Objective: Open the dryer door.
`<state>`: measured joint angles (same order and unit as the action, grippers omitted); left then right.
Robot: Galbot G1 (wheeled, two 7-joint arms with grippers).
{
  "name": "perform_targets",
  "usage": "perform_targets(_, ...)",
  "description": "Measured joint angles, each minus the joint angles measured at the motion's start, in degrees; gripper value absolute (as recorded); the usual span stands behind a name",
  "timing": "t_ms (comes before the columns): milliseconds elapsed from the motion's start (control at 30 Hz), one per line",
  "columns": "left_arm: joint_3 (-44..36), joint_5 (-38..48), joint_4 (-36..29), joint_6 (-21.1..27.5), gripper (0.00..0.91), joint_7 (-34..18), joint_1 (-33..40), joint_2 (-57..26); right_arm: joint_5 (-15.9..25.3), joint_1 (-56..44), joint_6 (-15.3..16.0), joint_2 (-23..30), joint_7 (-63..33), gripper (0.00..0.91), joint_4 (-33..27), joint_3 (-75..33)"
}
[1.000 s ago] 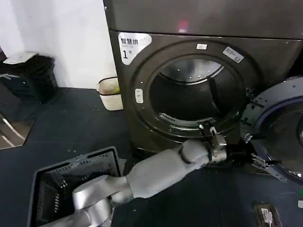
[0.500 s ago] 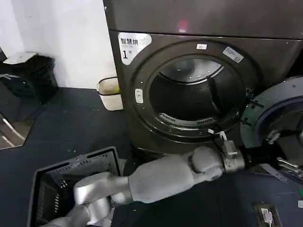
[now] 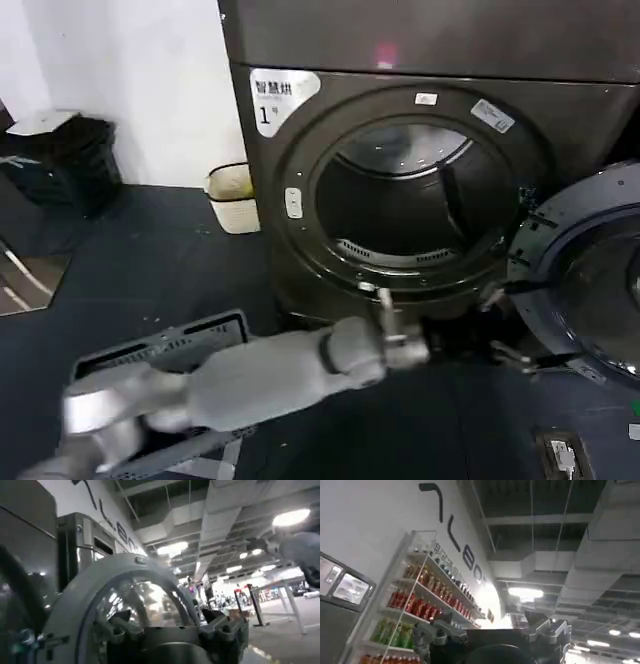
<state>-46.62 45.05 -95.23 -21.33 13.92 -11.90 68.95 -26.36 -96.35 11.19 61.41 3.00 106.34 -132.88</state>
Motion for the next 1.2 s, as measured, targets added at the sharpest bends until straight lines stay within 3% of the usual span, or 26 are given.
perform_targets(367, -0.1, -0.5, -10.1, 2.2, 0.907, -2.0, 0.3, -18.6, 2.1, 1.0, 0.1, -0.1, 0.2, 0.907, 0.5, 0.0)
perform_targets(700, -0.7, -4.2, -18.3, 9.3, 0.907, -2.4, 0.0, -37.0, 2.6, 1.6, 0.3, -0.2, 0.5, 0.907, 0.6, 0.4)
perform_targets(933, 0.1, -6.4, -20.7, 12.9, 0.907, -0.1, -1.2, -48.4, 4.2, 1.3, -0.1, -0.7, 0.8, 0.907, 0.1, 0.4)
perform_targets(1200, 7.2, -14.5, -21.3, 16.4, 0.907, 4.1, -12.1, -60.4, 4.6, 1.7, -0.4, -1.0, 0.9, 0.907, 0.0, 0.5)
